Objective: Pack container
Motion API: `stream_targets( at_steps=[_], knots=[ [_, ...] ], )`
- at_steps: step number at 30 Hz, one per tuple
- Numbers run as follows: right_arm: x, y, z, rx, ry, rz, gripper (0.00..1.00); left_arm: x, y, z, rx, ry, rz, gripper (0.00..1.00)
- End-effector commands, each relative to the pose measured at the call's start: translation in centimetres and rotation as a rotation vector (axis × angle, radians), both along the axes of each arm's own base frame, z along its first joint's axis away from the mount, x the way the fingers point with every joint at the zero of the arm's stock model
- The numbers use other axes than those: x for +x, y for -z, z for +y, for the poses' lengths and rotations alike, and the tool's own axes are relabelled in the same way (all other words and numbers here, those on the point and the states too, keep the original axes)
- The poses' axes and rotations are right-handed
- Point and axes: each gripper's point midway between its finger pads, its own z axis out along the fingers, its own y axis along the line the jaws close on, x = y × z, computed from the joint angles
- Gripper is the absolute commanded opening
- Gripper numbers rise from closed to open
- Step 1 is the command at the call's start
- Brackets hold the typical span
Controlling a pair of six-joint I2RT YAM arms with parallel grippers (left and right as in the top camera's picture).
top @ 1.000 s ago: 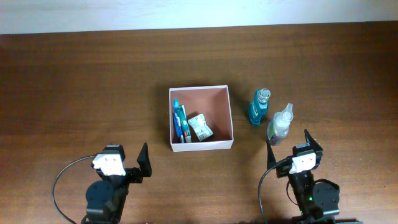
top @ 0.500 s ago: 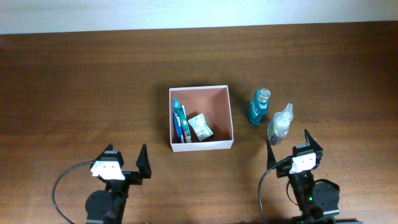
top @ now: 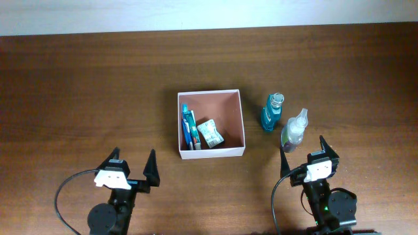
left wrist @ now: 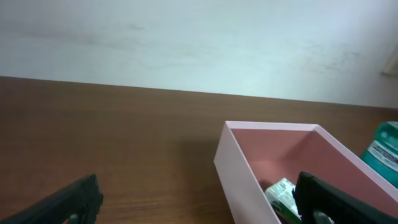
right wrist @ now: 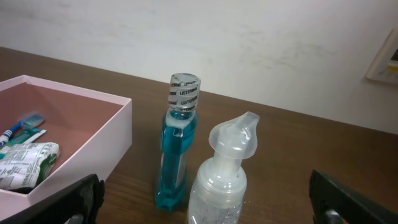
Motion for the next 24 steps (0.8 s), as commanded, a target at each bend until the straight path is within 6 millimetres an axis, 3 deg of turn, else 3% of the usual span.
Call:
stream_targets(
  at_steps=[1,11,24],
  knots=[
    [0.0,0.2,0.0,-0.004,0.001,0.003,0.98,-0.1,0.3,-0.8,0.030,0.048,-0.009,0.99],
    [0.0,0.2,0.0,-0.004,0.001,0.003,0.98,0.0,-0.2,-0.5,0.065,0.033,-0.034,0.99],
    [0.0,0.2,0.0,-0.004,0.001,0.003,0.98,0.0,-0.6,6.4,0.096,-0.370,-0.037,0.99]
  ],
)
